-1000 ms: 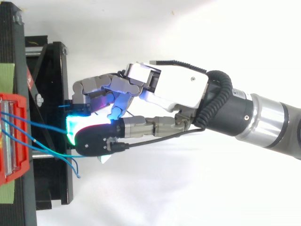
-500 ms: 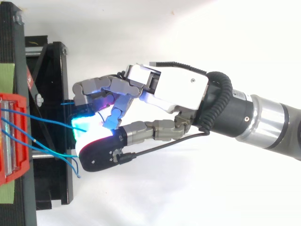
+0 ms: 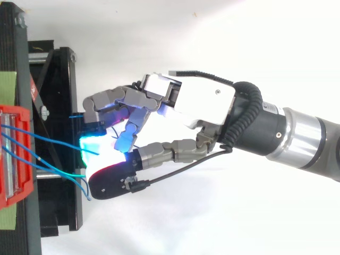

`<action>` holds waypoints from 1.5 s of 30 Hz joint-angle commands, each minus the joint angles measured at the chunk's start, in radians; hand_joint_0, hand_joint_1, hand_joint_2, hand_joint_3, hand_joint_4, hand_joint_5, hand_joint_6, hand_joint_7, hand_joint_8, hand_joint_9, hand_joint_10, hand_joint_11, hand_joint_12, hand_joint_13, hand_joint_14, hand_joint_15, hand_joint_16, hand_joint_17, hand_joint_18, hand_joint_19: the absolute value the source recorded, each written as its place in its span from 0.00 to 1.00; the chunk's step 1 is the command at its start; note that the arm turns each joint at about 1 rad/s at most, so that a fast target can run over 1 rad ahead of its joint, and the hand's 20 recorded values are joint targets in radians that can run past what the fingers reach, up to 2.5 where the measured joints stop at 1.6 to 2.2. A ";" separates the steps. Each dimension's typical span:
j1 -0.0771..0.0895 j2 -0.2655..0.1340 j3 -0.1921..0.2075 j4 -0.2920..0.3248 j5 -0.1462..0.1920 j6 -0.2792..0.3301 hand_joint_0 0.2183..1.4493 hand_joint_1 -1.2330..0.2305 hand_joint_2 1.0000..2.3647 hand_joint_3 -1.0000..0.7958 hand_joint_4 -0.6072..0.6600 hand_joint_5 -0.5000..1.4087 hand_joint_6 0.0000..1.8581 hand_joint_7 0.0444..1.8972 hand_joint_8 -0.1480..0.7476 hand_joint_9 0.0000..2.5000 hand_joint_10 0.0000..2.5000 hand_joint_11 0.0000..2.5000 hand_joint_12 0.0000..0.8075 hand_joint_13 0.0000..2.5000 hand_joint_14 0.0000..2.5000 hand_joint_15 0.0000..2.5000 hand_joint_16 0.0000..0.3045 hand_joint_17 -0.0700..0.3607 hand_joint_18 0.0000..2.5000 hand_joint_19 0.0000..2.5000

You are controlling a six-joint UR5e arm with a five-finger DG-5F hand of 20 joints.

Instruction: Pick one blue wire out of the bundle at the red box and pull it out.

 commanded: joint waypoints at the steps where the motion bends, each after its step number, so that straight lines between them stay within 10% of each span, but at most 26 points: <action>1: 0.000 0.001 0.000 0.001 0.000 0.000 0.30 0.33 0.01 0.40 0.57 0.26 0.36 0.70 0.42 0.53 0.01 0.26 0.43 0.25 0.00 0.12 0.15 0.41 0.18 0.13; 8: 0.000 0.001 0.000 0.000 0.000 0.001 0.30 0.33 0.01 0.38 0.56 0.26 0.37 0.68 0.40 0.52 0.01 0.27 0.42 0.24 0.00 0.13 0.15 0.40 0.18 0.13; 15: -0.001 -0.001 0.000 0.000 -0.002 0.001 0.28 0.57 0.00 0.34 0.60 0.26 0.30 0.77 0.38 0.52 0.01 0.25 0.42 0.23 0.00 0.12 0.15 0.40 0.15 0.15; 45: 0.000 0.001 0.000 0.001 0.000 0.000 0.30 0.37 0.01 0.42 0.57 0.25 0.37 0.68 0.44 0.52 0.01 0.27 0.46 0.24 0.00 0.12 0.17 0.44 0.18 0.13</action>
